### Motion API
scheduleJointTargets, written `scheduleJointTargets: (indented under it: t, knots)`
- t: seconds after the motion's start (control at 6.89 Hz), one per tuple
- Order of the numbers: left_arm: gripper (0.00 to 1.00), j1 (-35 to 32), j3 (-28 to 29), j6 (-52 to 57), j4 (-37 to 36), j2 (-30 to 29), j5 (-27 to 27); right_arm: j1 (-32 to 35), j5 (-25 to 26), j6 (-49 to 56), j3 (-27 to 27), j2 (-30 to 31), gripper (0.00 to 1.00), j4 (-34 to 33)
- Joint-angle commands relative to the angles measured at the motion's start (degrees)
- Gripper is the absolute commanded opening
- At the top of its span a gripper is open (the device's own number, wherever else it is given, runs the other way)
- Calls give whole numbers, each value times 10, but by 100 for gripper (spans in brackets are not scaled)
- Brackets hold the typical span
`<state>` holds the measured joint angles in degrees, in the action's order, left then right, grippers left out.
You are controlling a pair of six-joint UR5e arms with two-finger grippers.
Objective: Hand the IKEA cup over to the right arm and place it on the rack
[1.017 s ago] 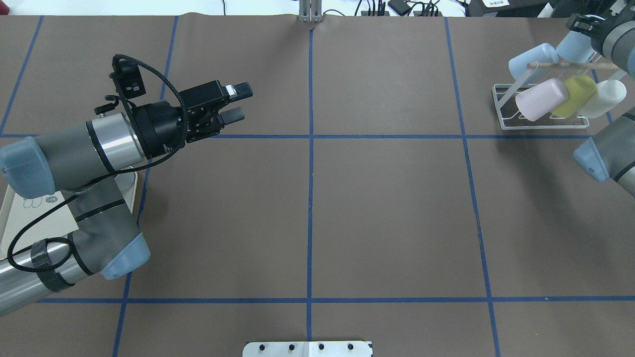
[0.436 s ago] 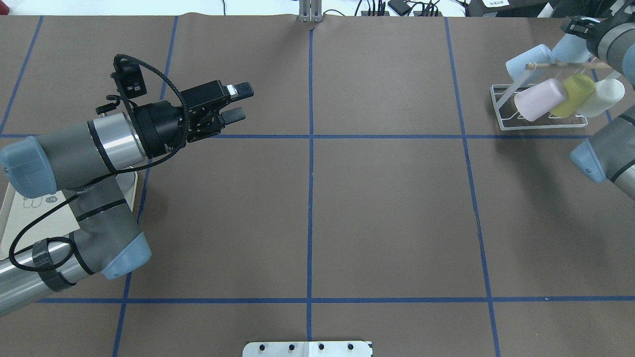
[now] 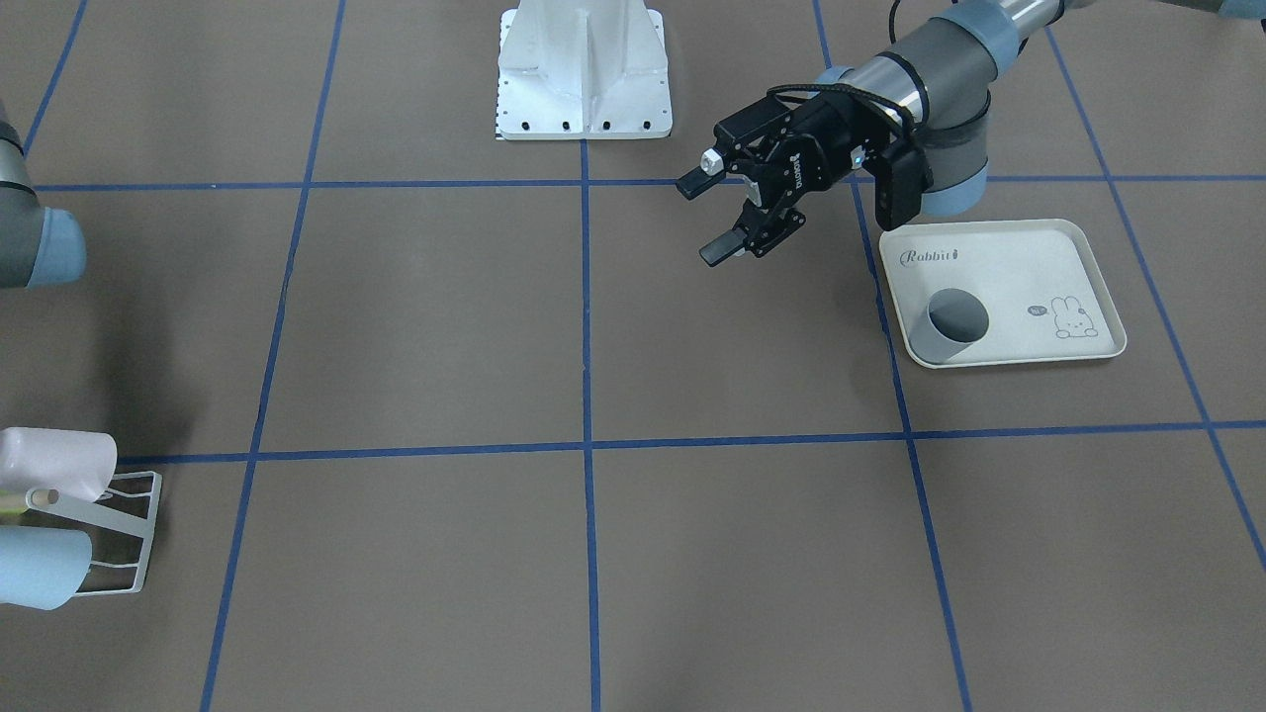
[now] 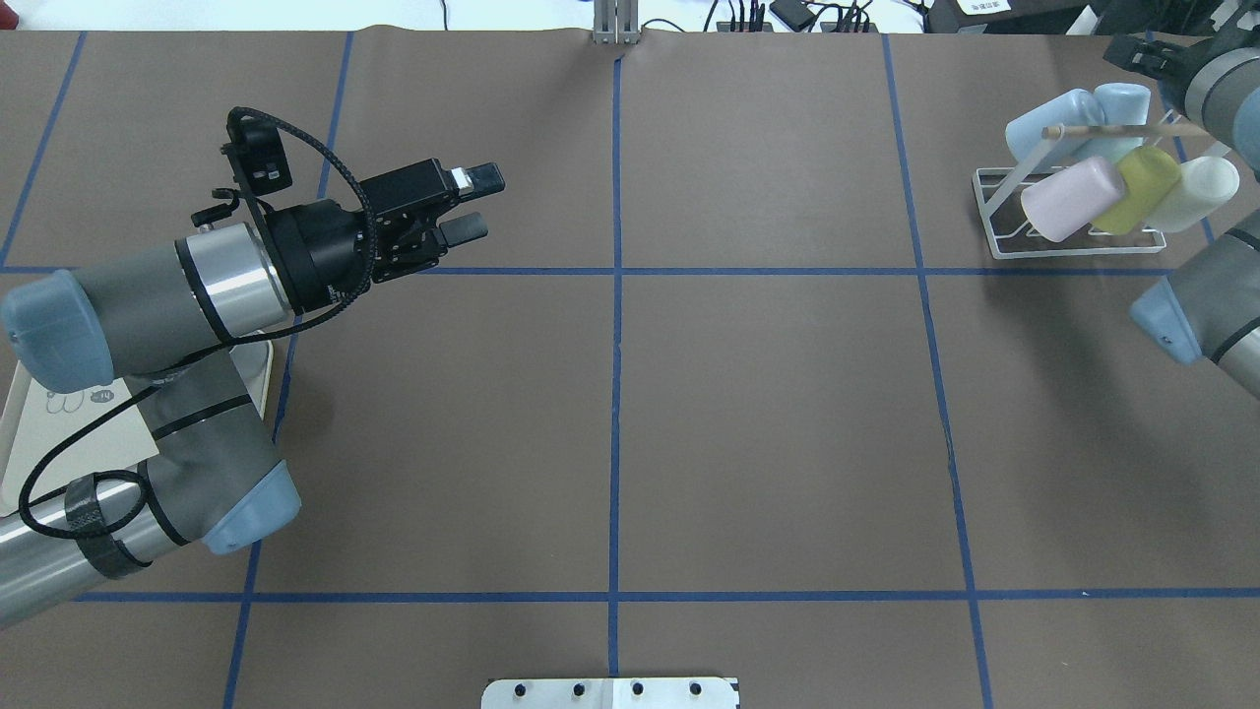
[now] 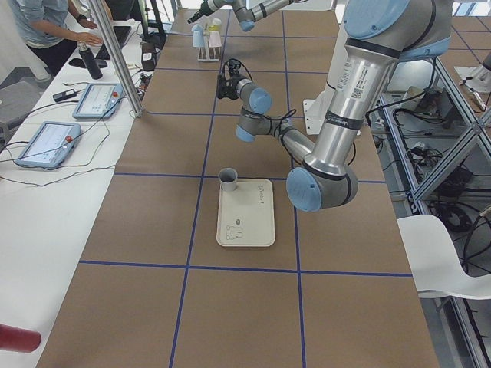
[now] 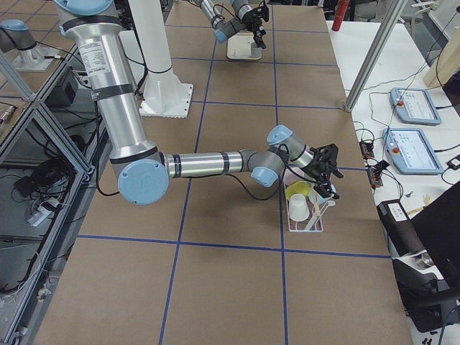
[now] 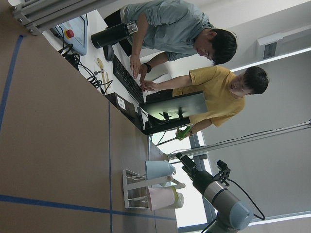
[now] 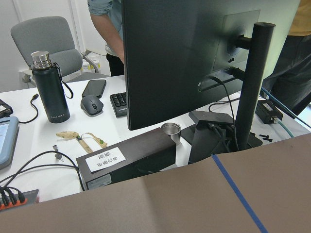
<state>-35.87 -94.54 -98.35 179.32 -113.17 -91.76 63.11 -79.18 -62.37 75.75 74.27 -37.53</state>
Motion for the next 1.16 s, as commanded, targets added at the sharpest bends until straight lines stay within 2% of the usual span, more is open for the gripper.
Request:
scheduleJointTargets:
  t: [0.0, 0.29, 0.44, 0.73, 0.87, 1.02]
  knots:
    - [100, -4, 0, 8, -2, 2, -1, 0, -4, 4, 15, -8, 99, 0]
    - [100, -6, -6, 83, -43, 4, -3, 3, -32, 5, 53, -5, 100, -2]
    - [100, -9, -5, 125, -60, 8, -4, 3, -58, 4, 92, 10, 100, -5]
    - [100, -37, -10, 239, -118, 45, -8, 2, -66, 2, 155, 41, 100, -11]
    - [100, -58, -10, 274, -144, 55, -20, 2, -86, -3, 192, 46, 100, -43]
    - [100, -97, -10, 319, -175, 65, -57, 0, -92, -5, 232, 52, 100, -77]
